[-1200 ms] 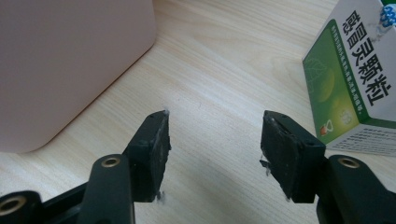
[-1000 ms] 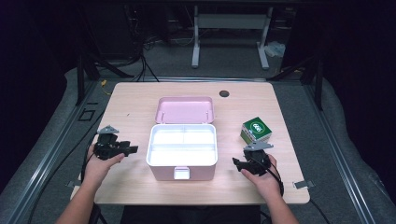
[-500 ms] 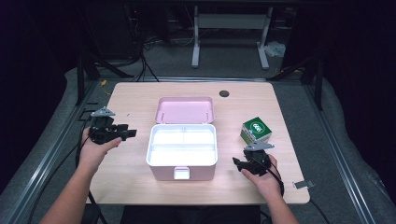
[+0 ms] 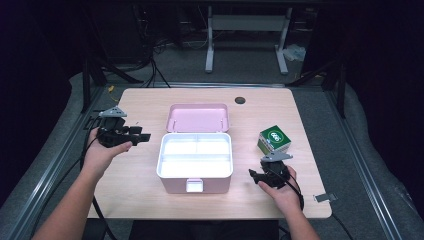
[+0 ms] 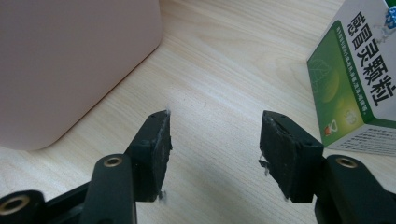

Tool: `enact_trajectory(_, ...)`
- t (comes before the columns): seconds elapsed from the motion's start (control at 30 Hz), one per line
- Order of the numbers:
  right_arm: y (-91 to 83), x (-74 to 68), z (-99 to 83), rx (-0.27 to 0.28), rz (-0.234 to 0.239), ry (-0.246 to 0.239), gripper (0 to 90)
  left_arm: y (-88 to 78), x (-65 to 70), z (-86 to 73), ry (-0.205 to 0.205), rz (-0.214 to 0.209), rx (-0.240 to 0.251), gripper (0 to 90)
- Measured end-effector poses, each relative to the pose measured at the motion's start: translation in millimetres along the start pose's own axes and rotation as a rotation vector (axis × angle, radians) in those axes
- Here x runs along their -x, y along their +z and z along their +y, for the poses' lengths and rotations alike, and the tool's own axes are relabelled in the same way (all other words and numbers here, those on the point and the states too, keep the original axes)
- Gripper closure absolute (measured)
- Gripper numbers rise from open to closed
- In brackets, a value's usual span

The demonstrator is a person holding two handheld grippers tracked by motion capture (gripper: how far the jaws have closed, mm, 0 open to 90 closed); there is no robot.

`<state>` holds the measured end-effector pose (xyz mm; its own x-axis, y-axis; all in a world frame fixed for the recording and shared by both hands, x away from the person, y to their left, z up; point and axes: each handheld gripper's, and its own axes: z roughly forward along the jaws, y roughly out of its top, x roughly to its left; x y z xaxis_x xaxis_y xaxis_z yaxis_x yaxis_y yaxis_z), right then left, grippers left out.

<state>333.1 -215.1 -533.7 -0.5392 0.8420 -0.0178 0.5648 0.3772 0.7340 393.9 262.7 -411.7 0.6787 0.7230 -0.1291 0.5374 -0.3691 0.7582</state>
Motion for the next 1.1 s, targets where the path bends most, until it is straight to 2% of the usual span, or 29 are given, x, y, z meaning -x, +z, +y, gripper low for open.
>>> enact_trajectory(0.07, 0.0, 0.1, 0.0, -0.001, 0.0, 0.0, 42.6, 0.7, 1.7, 1.7, 0.009, -0.004, -0.006, 48.6)
enact_trajectory(0.1, 0.0, 0.1, -0.1, -0.002, 0.002, 0.002, 42.6, 2.0, 5.0, 5.0, 0.032, -0.015, -0.015, 49.1)
enact_trajectory(0.27, 0.4, -0.1, -0.1, -0.008, 0.004, -0.004, 42.5, 6.1, 12.9, 12.7, 0.079, -0.06, -0.047, 51.5)
enact_trajectory(0.33, 0.9, 0.0, -0.3, -0.003, 0.016, -0.001, 42.5, 7.2, 15.0, 13.9, 0.086, -0.064, -0.05, 51.8)
enact_trajectory(0.43, 1.0, -0.4, -0.2, -0.009, 0.007, -0.009, 42.5, 11.5, 22.5, 19.0, 0.124, -0.082, -0.085, 53.1)
enact_trajectory(0.87, 1.2, -1.5, -0.1, -0.011, 0.01, -0.01, 42.5, 26.6, 45.1, 29.2, 0.198, -0.158, -0.134, 54.2)
enact_trajectory(0.93, 1.2, -1.6, 0.0, -0.011, 0.013, -0.01, 42.5, 31.7, 51.0, 32.4, 0.238, -0.176, -0.161, 54.2)
enact_trajectory(1.0, 1.3, -1.5, -0.1, -0.012, 0.011, -0.011, 42.5, 32.9, 52.5, 33.2, 0.248, -0.184, -0.171, 54.5)
enact_trajectory(1.03, 1.4, -1.6, -0.1, -0.012, 0.013, -0.01, 42.5, 36.0, 56.5, 35.6, 0.279, -0.197, -0.194, 54.9)
enact_trajectory(1.1, 1.6, -1.7, -0.1, -0.012, 0.013, -0.01, 42.5, 38.8, 60.1, 38.8, 0.309, -0.198, -0.228, 56.0)
